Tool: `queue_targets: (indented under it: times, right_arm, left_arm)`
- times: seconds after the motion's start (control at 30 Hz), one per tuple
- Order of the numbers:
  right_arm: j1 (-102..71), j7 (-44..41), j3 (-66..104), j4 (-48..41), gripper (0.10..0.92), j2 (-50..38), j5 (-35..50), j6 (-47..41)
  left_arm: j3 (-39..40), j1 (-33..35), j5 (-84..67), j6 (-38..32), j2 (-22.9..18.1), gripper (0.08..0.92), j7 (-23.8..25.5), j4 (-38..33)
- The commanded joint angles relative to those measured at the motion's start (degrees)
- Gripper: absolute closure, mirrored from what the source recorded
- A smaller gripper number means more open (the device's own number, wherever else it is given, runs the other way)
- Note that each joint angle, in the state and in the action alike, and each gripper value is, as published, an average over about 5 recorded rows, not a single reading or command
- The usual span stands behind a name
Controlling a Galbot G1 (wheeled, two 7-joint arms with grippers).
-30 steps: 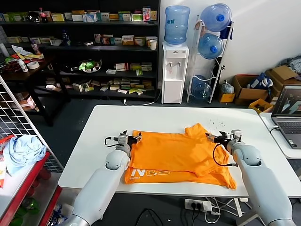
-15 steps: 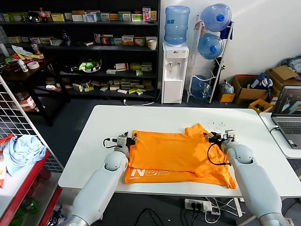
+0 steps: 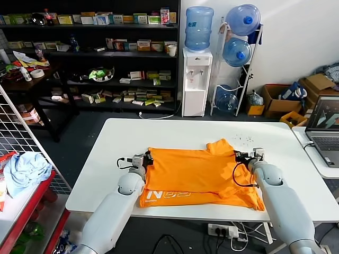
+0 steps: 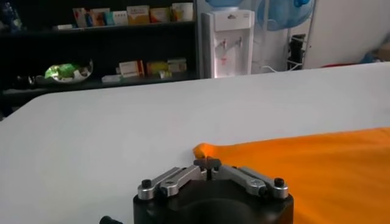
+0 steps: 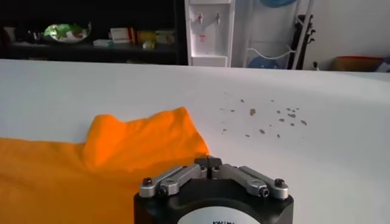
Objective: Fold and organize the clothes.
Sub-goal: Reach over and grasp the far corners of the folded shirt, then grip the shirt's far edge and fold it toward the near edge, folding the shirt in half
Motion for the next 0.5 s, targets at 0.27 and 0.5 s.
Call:
queue_targets:
  times: [0.27,0.5]
  right_arm:
    - [-3.5,2.2,-0.2,9.6,0.902,-1.7,3.2,0.9]
    - [-12.6,4.4,1.5,23.0,0.902,-5.1,4.0,0.5]
  left_arm:
    - [1.1,3.7,0.5,-1.7,2.4,0.910,-0.9,-7.9]
    - [0.0,8.7,1.5,-2.3,6.4,0.910,-1.8,-18.3]
